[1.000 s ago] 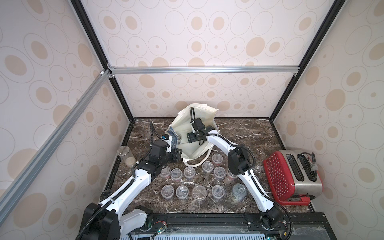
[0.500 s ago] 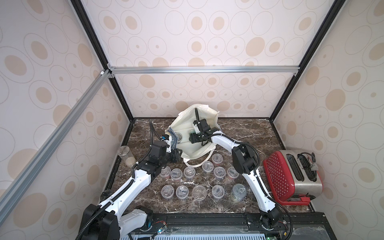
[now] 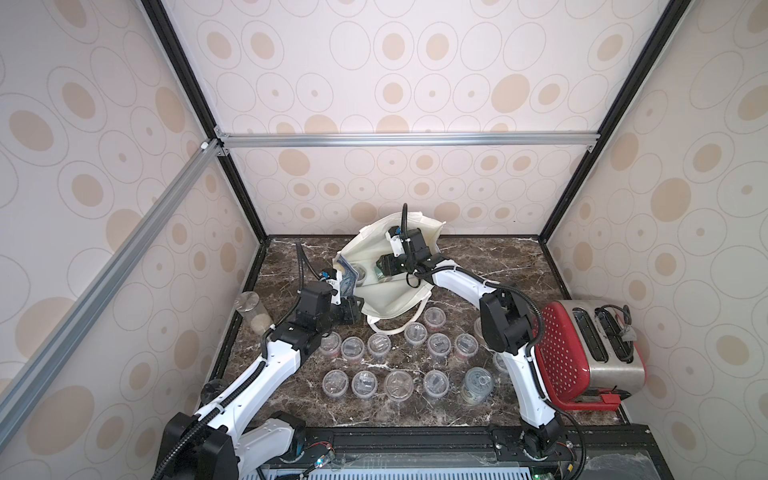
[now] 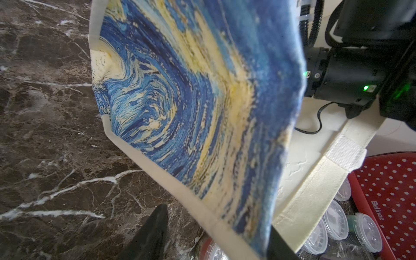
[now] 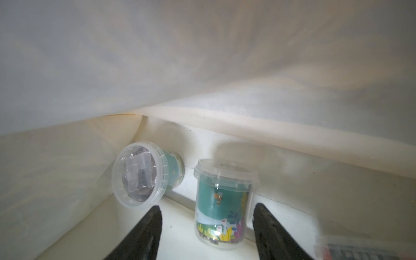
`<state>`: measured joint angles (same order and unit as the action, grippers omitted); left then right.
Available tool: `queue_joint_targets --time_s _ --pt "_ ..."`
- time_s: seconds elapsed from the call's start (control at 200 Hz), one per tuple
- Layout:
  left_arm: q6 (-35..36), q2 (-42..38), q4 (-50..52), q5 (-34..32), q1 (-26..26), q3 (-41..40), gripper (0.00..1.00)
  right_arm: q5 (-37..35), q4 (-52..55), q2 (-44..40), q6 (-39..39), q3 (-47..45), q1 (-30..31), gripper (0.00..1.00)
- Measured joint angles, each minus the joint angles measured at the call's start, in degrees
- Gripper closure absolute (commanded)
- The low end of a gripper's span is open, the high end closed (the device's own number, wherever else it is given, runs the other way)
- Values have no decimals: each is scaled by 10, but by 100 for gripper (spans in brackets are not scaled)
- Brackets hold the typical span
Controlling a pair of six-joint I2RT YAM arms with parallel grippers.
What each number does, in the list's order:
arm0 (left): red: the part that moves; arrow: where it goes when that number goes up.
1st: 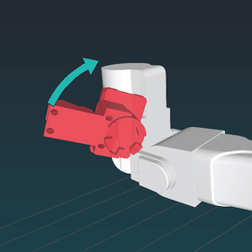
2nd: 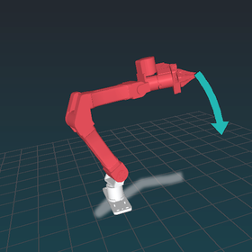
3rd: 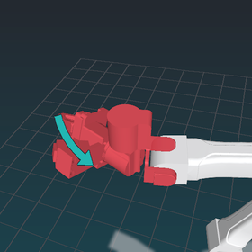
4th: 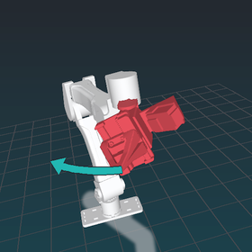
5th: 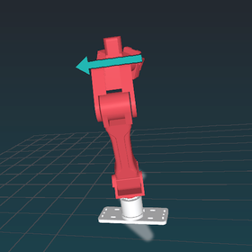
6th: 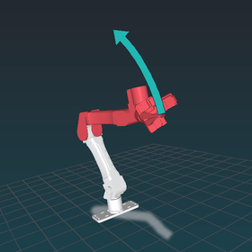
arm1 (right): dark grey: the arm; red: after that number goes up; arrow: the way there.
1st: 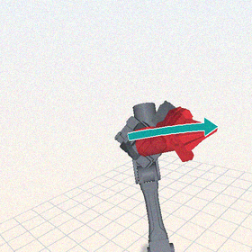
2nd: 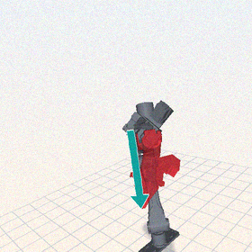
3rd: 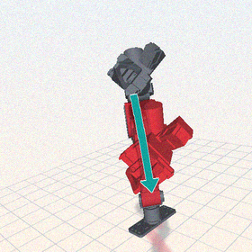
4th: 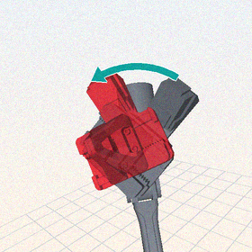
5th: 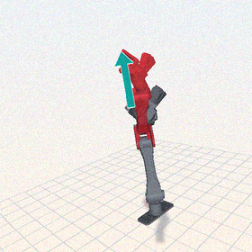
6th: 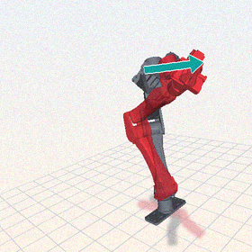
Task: Take out the seed jars from the canvas bag
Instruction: Pick up the seed jar from the canvas bag.
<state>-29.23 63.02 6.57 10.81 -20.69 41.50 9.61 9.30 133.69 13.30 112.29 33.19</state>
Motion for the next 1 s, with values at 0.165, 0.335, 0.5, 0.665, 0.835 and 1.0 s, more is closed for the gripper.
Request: queue_joint_targets --time_s 0.165,0.335,0.5,0.665,0.835,1.0 --pt "0 0 0 0 0 0 41 -2 49 42 15 68 0 25" --pt "0 0 0 0 0 0 41 8 98 89 32 105 0 25" --pt "1 2 0 1 0 0 42 14 158 145 40 170 0 25" --pt "1 3 0 2 0 0 41 14 199 173 44 228 1 31" --pt "1 3 0 2 0 0 41 22 198 173 44 226 0 39" --pt "1 3 0 3 0 0 41 31 144 135 40 149 0 42"
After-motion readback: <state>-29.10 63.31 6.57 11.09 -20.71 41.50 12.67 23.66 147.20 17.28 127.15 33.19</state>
